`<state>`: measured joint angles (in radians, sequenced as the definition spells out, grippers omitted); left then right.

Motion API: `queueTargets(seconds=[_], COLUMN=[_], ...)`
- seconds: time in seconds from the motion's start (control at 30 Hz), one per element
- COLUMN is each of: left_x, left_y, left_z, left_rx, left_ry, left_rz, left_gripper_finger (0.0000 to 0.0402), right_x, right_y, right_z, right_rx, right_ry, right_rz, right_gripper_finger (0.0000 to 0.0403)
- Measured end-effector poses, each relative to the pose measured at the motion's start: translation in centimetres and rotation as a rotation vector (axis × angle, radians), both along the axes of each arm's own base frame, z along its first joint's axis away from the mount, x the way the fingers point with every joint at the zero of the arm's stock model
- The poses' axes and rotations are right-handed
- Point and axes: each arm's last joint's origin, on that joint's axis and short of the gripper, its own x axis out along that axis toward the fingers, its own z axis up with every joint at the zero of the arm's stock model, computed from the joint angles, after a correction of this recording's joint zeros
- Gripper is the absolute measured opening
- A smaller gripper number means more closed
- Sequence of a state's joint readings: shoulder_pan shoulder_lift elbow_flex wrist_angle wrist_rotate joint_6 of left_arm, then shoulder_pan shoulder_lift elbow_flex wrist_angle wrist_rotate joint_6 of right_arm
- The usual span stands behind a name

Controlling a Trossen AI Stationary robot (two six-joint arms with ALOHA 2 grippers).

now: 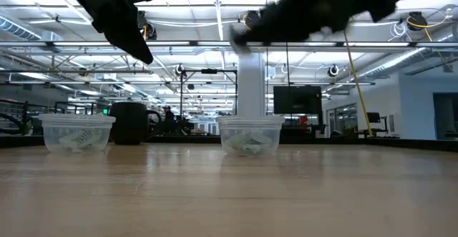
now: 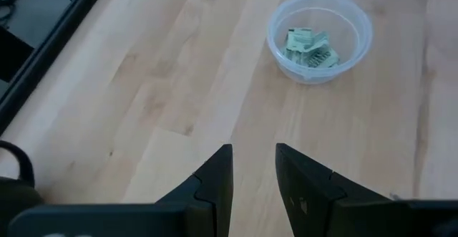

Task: Pick and place Stevia / Truvia into bins
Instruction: Put the white stevia packet into the left transparent container

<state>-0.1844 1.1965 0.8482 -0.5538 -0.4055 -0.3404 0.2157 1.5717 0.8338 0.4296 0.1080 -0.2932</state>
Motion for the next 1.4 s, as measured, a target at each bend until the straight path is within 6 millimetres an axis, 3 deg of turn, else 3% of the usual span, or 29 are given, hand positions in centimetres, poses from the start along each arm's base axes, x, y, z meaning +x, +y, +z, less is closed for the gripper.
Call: queueTargets(seconds=[0.1,0.2,0.43,0.6,0.7,0.8,0.93,1.1,1.4], left_x=[0.0,0.0,-0.7,-4.0,-6.2,-7.7,-8.8,-9.5,-9.5], left_y=[0.0,0.2,1.1,2.1,3.0,3.7,4.3,4.6,4.5], left_z=[0.0,0.0,0.3,0.5,1.2,2.0,2.8,3.2,3.1], left_rx=[0.02,0.114,0.463,0.598,0.645,0.645,0.575,0.519,0.445], left_ry=[0.009,0.025,0.116,0.272,0.292,0.234,0.134,0.074,0.09], left_rz=[-0.022,-0.028,0.061,0.202,0.321,0.436,0.534,0.585,0.555], left_gripper_finger=[0.0113,0.0113,0.0113,0.0113,0.0113,0.0113,0.0113,0.0113,0.0113], right_x=[1.2,2.9,8.8,11.5,13.4,15.6,18.1,20.5,21.4], right_y=[-2.2,-4.2,-6.1,-7.3,-8.0,-8.2,-8.3,-8.3,-8.8], right_z=[2.3,3.4,1.5,1.7,2.1,0.6,-2.1,-3.1,-6.0], right_rx=[0.026,0.047,0.003,-0.083,-0.024,0.071,0.052,0.049,0.096], right_ry=[-0.189,-0.241,-0.09,-0.184,-0.246,-0.2,-0.161,-0.195,-0.129], right_rz=[-0.059,-0.061,-0.016,-0.132,-0.106,-0.05,-0.044,-0.041,-0.067], right_gripper_finger=[0.0003,0.0006,0.0006,0.0002,0.0002,0.0001,0.0001,0.0001,0.003])
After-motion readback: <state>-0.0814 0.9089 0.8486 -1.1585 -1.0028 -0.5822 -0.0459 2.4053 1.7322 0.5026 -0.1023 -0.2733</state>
